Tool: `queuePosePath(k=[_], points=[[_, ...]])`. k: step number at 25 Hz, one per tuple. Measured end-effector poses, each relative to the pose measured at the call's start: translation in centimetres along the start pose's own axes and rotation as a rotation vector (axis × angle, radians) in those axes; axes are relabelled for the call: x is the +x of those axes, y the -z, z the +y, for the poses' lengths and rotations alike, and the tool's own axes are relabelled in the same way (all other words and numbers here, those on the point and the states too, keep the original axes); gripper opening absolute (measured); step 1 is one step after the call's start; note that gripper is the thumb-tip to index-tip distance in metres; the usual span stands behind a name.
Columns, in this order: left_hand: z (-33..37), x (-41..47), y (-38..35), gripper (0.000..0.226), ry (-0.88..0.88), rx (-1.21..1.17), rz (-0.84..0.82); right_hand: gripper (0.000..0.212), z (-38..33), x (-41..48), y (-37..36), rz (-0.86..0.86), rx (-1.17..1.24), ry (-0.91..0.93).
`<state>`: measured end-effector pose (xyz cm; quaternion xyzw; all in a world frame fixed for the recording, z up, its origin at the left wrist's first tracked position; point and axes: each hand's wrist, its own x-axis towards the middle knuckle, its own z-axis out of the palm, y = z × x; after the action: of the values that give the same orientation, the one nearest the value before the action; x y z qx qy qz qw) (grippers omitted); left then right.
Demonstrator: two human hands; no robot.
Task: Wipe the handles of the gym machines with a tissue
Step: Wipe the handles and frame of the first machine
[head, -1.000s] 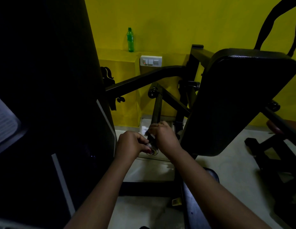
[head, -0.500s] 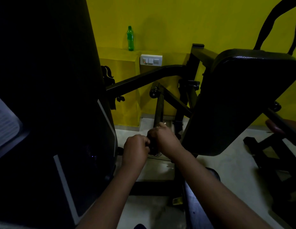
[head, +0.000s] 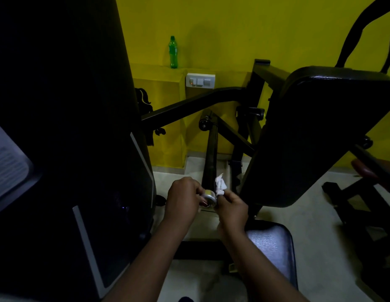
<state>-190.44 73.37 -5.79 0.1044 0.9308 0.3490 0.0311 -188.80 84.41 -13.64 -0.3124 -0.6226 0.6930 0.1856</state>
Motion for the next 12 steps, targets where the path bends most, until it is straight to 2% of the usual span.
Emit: queuePosePath(k=[2,4,5,7,9,12], points=[[0.1,0.3,0.1,0.011,0.022,-0.007,-0.004,0.023,-0.5,1.6,-0.7,-0.046,0.212,-0.308],[0.1,0.4,0.2,0.012,0.037,-0.003,-0.014,0.023,-1.3,4.1,-1.7,-0.178,0.394,-0.622],[0.1,0.4,0.2,0.012,0.036,-0.007,-0.013,0.024,-1.5,4.6,-1.9,-0.256,0.464,-0.711],[-0.1,0.3,0.1,0.011,0.018,-0.009,0.011,0.025,-1.1,3.8,-1.7,-0.363,0.501,-0.774],[-0.1,0.0,0.1,0.010,0.017,0.010,0.042,0.020,-0.5,2.1,-0.4,-0.426,0.518,-0.788],[0.0,0.0,0.1,0.013,0.024,0.045,0.057,0.024,-0.9,2.1,-0.3,-0.503,0.552,-0.795]])
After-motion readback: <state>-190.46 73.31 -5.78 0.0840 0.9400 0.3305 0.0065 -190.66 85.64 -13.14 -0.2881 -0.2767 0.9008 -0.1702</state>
